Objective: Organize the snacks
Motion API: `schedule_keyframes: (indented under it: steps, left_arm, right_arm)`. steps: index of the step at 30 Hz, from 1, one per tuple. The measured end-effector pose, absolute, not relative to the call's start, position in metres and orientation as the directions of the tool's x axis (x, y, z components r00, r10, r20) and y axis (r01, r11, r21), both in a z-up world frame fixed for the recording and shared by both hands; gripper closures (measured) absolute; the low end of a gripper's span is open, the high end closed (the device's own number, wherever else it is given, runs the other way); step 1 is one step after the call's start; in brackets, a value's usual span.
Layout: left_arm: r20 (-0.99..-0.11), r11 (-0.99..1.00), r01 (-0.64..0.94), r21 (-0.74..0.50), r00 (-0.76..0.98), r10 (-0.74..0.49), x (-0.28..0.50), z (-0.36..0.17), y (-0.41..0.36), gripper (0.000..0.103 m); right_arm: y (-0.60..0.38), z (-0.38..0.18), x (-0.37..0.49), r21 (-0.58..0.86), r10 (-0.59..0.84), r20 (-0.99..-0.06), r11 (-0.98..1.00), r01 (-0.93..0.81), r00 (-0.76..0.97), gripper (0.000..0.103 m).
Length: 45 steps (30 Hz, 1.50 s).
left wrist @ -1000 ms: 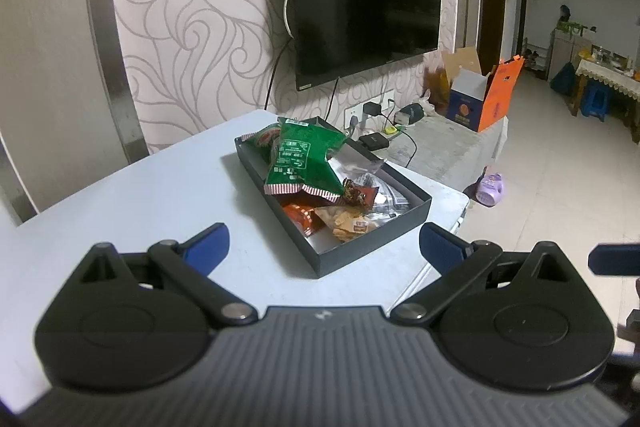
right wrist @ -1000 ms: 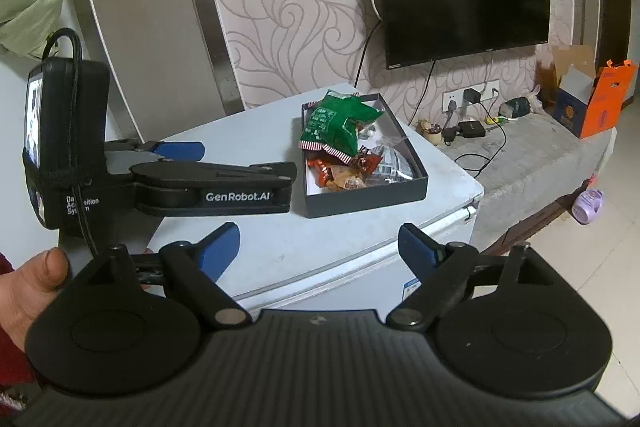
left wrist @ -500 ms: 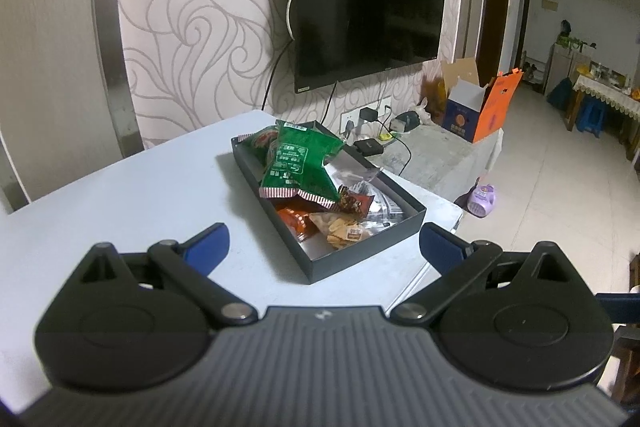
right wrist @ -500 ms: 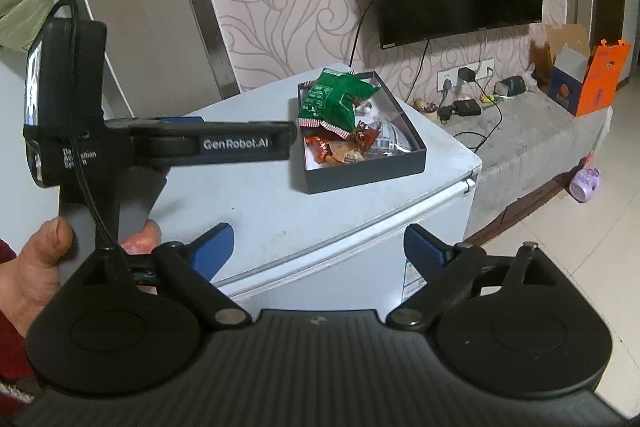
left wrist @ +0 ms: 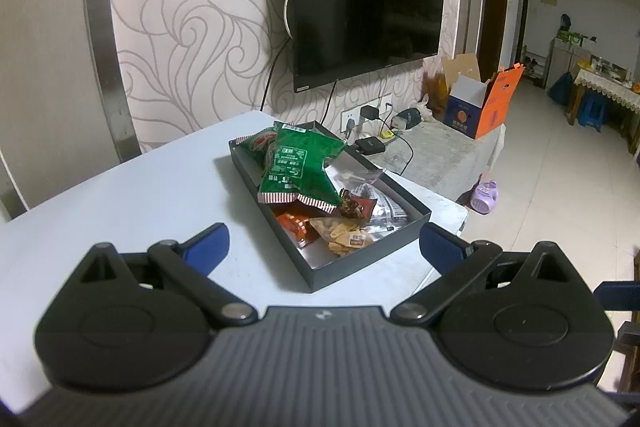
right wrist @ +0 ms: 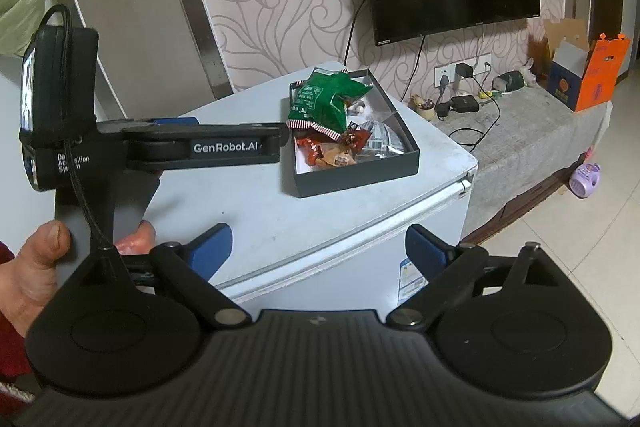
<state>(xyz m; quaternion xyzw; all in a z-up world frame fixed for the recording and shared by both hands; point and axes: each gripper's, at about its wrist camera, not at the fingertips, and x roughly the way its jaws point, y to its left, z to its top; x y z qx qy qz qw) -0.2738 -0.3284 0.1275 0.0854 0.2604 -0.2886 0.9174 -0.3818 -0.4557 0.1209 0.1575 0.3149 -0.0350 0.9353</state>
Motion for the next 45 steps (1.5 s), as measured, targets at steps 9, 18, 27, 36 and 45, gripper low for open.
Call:
schedule_keyframes:
  steps: [9, 18, 27, 36, 45]
  left_arm:
    - [-0.532, 0.819, 0.574, 0.013, 0.697, -0.48, -0.269, 0.125, -0.331, 0.0]
    - [-0.531, 0.811, 0.584, 0.023, 0.695, -0.485, -0.274, 0.12, -0.336, 0.0]
    - [-0.541, 0.812, 0.583, 0.023, 0.69, -0.48, -0.275, 0.115, -0.338, 0.0]
    - [-0.544, 0.816, 0.578, 0.022, 0.691, -0.475, -0.277, 0.112, -0.338, 0.0]
    - [-0.551, 0.815, 0.58, 0.019, 0.686, -0.475, -0.278, 0.11, -0.341, 0.0]
  right_arm:
    - [-0.462, 0.119, -0.372, 0.274, 0.042, -0.599, 0.949, 0.156, 0.799, 0.007]
    - [-0.462, 0.119, -0.371, 0.279, 0.049, -0.604, 0.948, 0.154, 0.795, 0.007]
    - [-0.466, 0.115, -0.371, 0.29, 0.058, -0.612, 0.944, 0.155, 0.789, 0.006]
    - [-0.467, 0.112, -0.37, 0.294, 0.067, -0.613, 0.944, 0.148, 0.788, 0.006]
    - [-0.469, 0.11, -0.372, 0.298, 0.072, -0.615, 0.943, 0.146, 0.786, 0.006]
